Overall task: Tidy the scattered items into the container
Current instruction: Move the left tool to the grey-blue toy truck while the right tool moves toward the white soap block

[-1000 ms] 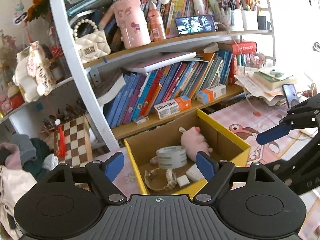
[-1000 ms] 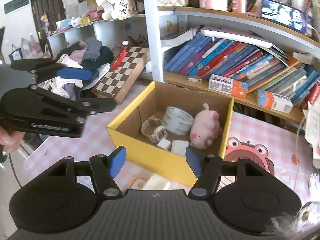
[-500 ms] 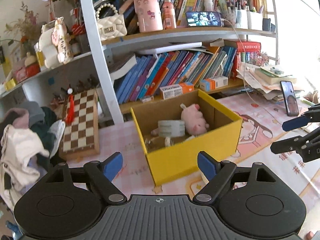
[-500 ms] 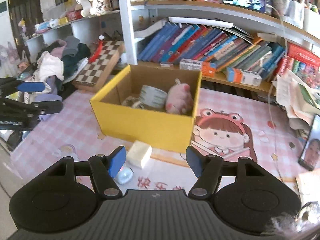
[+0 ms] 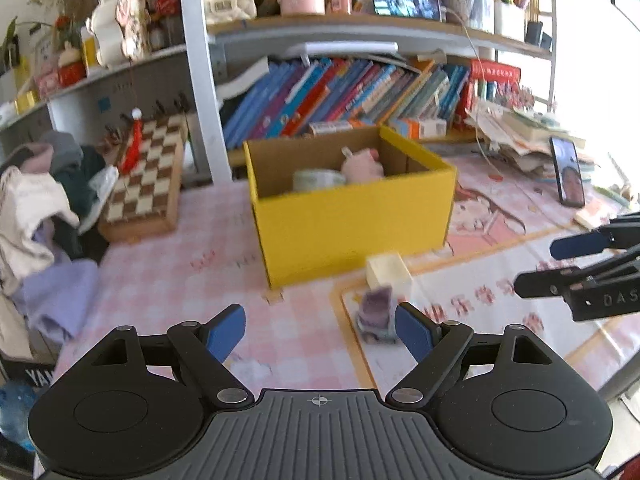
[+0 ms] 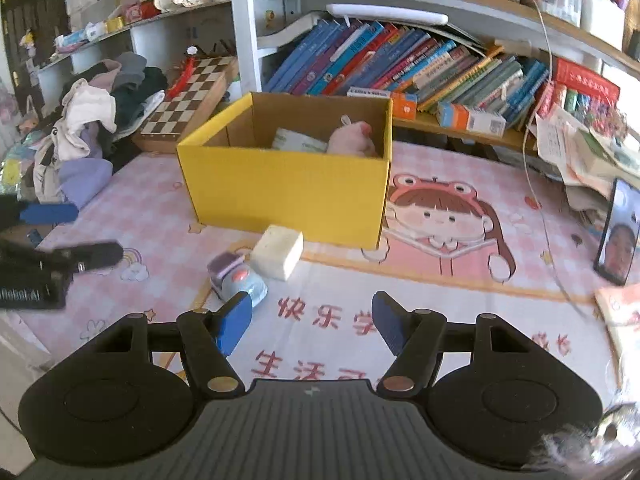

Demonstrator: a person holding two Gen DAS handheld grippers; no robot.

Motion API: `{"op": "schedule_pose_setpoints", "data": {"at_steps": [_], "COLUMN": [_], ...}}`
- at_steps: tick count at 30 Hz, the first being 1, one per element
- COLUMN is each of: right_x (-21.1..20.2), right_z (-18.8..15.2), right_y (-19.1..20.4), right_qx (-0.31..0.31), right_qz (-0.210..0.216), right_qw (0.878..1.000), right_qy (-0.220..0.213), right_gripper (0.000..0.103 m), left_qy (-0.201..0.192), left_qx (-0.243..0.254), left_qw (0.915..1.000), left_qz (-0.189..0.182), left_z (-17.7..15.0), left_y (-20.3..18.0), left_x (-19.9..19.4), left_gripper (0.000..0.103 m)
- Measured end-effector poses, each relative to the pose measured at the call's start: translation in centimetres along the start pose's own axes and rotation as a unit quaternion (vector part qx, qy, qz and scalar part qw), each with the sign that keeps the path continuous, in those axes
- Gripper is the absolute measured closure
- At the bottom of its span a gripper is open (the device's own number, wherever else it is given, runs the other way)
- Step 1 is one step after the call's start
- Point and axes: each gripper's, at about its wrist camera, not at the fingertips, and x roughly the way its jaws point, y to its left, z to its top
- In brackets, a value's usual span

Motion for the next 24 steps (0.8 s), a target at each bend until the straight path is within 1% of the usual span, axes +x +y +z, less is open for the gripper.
{"op": "schedule_pose_setpoints", "data": {"at_steps": [3,5,8,10,12,16,24], "right_x": [0.3,0.6,0.9,1.2,1.5,2.0,3.0], "right_z": [-1.3,-2.1,-3.3,-3.4,-3.3,-3.0,-2.6], "right_y": [0.4,0.7,1.1,1.4,1.4,1.1,0.3], "right_qx": [0.008,0.01,0.009,0.002,-0.003,-0.003,-0.002], "right_qz": [-0.013,-0.02,-0.026,-0.025,-0.025,-0.025,-0.023], "right_qw": [1.0,1.0,1.0,1.0,1.0,0.999,0.999], "right_qy": [-0.001,0.002,0.011,0.017,0.017,0.022,0.031], "right_gripper": [0.031,0.031,0.031,0.031,0.029,0.028,0.028], "left_qy": [0.009,0.015,0.034,0.037,0.033,0.038,0.049], "left_qx": [-0.018,-0.033,-0.024,-0.013,-0.011,-0.008,-0.012], "left_qw": [0.9998,0.9993,0.9991,0.9992,0.9994,0.9992,0.9987], "left_qz": [0.004,0.005,-0.002,0.0,-0.002,-0.008,-0.011], "left_z": [-1.5,-2.6,-3.5,-3.5,-3.5,-3.5,-3.2], "left_y": [-0.6,-1.0,-1.5,-1.9,-2.1,-2.5,-2.8], "left_x": [0.1,0.1,0.6,0.8,0.9,1.4,2.7], "left_gripper": [0.019,0.019,0.019,0.019,0.018,0.018,0.018]}}
